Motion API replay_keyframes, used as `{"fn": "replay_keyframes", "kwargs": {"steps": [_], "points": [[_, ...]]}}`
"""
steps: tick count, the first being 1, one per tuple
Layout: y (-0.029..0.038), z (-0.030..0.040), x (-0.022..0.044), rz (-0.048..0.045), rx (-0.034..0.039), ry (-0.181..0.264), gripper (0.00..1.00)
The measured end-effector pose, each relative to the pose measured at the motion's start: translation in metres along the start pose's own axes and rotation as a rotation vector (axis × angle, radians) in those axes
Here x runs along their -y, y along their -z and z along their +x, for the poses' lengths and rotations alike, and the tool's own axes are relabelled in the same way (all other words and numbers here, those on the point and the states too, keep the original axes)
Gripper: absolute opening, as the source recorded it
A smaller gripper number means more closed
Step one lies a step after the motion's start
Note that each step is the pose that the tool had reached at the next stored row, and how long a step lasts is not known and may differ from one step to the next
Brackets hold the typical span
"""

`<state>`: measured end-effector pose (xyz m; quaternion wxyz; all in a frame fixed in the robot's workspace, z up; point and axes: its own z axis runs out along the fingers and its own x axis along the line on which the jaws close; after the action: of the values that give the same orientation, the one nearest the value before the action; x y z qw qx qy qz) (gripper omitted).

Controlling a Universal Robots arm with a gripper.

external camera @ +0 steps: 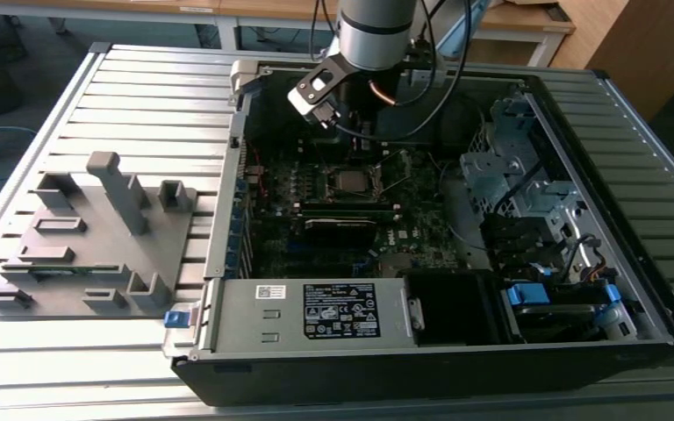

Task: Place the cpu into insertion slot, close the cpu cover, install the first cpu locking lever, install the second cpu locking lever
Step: 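Close the cpu cover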

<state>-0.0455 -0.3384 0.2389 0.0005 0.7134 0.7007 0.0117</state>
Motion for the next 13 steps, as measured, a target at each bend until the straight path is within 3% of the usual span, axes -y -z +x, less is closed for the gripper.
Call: {"fn": "replay_keyframes", "kwargs": {"steps": [7, 13], "points": [[0.0052, 0.0001, -0.0001, 0.0000, 0.0001, 0.000, 0.10], [0.0055, 0.0001, -0.0001, 0.0000, 0.0000, 0.000, 0.10]]}}
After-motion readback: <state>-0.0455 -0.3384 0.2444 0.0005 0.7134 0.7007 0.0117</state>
